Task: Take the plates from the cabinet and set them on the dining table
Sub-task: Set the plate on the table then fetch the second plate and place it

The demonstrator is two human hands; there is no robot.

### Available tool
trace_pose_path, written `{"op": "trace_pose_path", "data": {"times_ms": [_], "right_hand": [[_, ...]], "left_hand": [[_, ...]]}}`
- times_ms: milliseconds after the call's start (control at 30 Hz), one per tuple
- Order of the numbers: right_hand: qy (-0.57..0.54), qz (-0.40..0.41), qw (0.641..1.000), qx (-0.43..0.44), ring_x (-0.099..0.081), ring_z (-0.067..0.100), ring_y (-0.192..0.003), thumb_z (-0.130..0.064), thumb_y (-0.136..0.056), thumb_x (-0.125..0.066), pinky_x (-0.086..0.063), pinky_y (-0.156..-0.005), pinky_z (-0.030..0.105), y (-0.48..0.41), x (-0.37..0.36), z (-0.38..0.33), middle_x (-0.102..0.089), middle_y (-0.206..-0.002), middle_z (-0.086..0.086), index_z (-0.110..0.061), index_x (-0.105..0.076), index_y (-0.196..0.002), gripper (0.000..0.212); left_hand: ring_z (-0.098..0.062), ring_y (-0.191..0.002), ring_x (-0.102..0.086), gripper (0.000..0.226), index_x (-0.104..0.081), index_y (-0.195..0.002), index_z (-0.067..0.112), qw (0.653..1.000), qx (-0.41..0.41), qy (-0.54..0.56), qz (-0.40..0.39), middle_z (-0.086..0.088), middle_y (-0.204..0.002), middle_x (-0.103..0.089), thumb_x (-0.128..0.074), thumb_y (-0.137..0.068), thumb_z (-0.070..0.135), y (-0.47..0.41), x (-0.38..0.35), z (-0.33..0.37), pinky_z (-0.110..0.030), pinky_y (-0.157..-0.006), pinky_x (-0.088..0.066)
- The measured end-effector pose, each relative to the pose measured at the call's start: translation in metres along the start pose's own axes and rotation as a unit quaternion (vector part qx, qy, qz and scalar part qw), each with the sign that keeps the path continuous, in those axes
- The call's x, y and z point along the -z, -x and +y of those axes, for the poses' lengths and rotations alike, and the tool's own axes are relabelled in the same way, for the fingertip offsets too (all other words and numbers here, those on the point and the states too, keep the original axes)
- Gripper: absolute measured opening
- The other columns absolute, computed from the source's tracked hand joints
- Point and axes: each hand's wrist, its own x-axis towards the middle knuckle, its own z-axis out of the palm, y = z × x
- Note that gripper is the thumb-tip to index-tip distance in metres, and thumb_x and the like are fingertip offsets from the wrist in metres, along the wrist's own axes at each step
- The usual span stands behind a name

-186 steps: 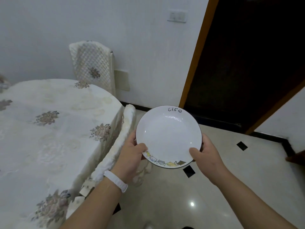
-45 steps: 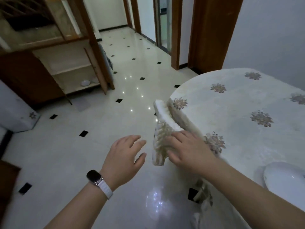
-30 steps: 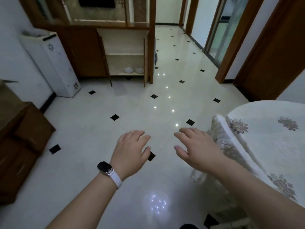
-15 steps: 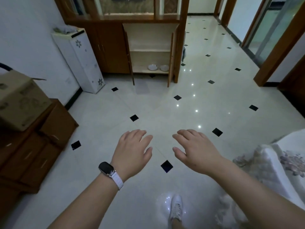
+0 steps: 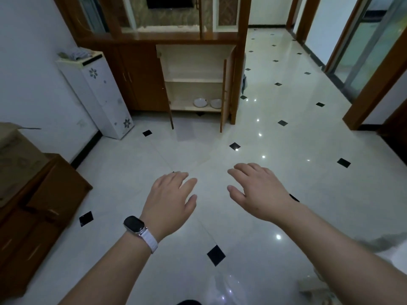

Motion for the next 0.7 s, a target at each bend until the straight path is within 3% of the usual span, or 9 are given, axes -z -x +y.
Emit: {"op": "trace_pose_path", "data": {"times_ms": [167, 433, 567, 700], "right_hand": [[-0.017, -0.004, 1.0, -0.006, -0.044, 0.021, -0.125, -0.055, -0.088, -0.021, -0.035, -0.099, 0.036, -0.06, -0.009, 0.01, -0.052, -0.136, -0.005, -0.023, -0.05, -0.135, 0.064], [-0.008, -0.023, 1.0, -0.017, -0.044, 0.021, -0.127, -0.056, -0.088, -0.02, -0.035, -0.101, 0.037, -0.192, -0.033, 0.017, -0.05, -0.139, -0.004, -0.023, -0.049, -0.137, 0.066], [0.007, -0.031, 0.999, -0.038, -0.041, 0.02, -0.13, -0.05, -0.096, -0.035, -0.033, -0.103, 0.036, -0.274, -0.037, 0.018, -0.047, -0.142, -0.005, -0.023, -0.046, -0.139, 0.052], [0.003, -0.02, 0.998, -0.059, -0.045, 0.021, -0.126, -0.054, -0.091, -0.027, -0.036, -0.1, 0.037, -0.347, -0.027, 0.011, -0.051, -0.138, -0.003, -0.022, -0.051, -0.135, 0.06]], "left_hand": [[-0.031, -0.108, -0.06, 0.038, -0.066, -0.113, 0.015, 1.0, 0.013, -0.004, 0.018, -0.009, -0.116, -0.065, -0.05, -0.085, 0.035, -0.059, -0.009, -0.038, -0.044, -0.094, -0.045], [-0.029, -0.11, -0.06, 0.042, -0.067, -0.114, 0.017, 1.0, 0.001, 0.008, -0.019, -0.008, -0.117, -0.066, -0.045, -0.087, 0.039, -0.15, -0.064, -0.134, -0.043, -0.094, -0.046], [-0.029, -0.11, -0.06, 0.042, -0.066, -0.115, 0.017, 0.999, -0.004, 0.032, -0.028, -0.008, -0.118, -0.066, -0.046, -0.086, 0.04, -0.213, -0.084, -0.196, -0.043, -0.096, -0.045], [-0.028, -0.108, -0.06, 0.039, -0.067, -0.114, 0.017, 0.999, -0.026, 0.044, -0.009, -0.008, -0.117, -0.066, -0.05, -0.086, 0.038, -0.266, -0.094, -0.252, -0.042, -0.094, -0.045]]}}
